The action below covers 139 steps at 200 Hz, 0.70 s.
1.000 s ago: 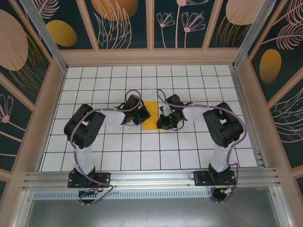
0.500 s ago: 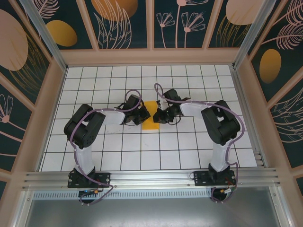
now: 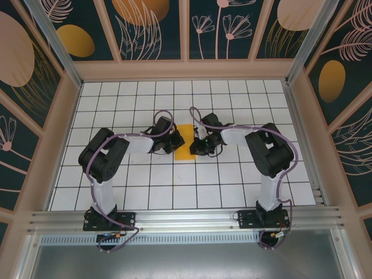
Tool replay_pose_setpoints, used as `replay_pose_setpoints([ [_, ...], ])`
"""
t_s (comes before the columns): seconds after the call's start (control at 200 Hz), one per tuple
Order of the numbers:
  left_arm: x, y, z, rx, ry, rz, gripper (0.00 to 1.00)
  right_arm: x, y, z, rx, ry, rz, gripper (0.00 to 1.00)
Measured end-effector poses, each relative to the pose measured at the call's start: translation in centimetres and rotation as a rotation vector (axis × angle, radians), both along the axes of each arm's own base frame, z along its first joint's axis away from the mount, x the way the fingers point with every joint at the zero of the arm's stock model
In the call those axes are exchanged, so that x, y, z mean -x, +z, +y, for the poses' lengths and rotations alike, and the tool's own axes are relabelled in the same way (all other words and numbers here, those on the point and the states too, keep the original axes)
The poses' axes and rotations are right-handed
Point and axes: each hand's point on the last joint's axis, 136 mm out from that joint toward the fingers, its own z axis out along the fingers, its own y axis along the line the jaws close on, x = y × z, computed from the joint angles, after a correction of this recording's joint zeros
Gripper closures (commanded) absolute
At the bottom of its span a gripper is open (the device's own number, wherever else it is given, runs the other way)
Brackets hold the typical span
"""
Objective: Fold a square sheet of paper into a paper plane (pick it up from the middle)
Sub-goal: Fold the triangle a second time at the center of the table.
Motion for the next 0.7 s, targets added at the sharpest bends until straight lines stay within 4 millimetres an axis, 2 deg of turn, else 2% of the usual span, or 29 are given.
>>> replay_pose_setpoints([
  [0.265,0.0,0.0,0.0,0.002,0.000,-0.003,0.93,2.4,0.4,-2.0,0.041,0.001,0.021,0.91],
  [0.56,0.0,0.0,0.0,0.002,-0.001,-0.003,0.92,0.7,2.7,-0.5,-0.029,0.003,-0.024,0.93],
  [0.696,0.0,0.0,0.0,0.001,-0.003,-0.005,0.92,0.3,2.1,-0.3,-0.026,-0.001,-0.018,0.94],
])
